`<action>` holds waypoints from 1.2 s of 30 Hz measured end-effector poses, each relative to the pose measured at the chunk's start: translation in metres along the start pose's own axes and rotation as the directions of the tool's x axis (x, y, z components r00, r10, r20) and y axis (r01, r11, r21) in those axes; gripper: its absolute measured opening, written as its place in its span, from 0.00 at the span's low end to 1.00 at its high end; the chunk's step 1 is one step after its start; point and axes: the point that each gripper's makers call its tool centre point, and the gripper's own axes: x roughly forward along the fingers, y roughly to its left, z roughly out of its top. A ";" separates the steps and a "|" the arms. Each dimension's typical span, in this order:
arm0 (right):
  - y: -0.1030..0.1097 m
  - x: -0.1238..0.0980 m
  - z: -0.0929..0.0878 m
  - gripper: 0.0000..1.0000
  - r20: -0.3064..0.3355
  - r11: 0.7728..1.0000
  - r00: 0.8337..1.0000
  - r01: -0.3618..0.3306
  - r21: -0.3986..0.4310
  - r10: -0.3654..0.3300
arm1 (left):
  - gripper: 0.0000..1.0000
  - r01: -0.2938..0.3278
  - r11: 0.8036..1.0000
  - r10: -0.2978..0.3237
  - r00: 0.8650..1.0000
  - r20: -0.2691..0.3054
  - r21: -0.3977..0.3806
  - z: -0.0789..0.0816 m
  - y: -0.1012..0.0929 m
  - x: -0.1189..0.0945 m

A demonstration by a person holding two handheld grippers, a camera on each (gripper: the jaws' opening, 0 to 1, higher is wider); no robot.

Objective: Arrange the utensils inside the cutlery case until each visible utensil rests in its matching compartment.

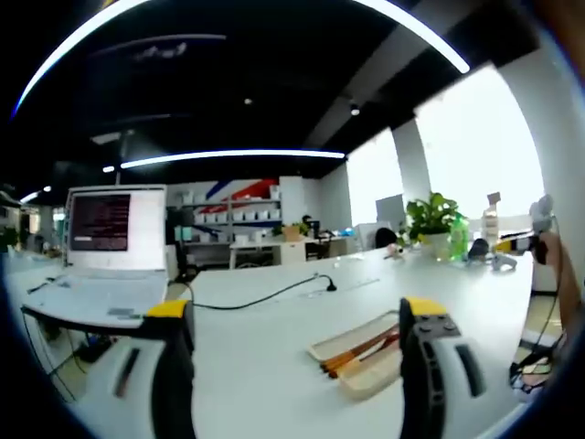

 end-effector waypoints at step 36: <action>0.015 -0.003 0.011 0.99 0.044 0.998 0.998 -0.051 0.019 0.051 | 0.95 0.015 1.000 -0.015 1.000 -0.011 0.000 -0.004 -0.003 0.002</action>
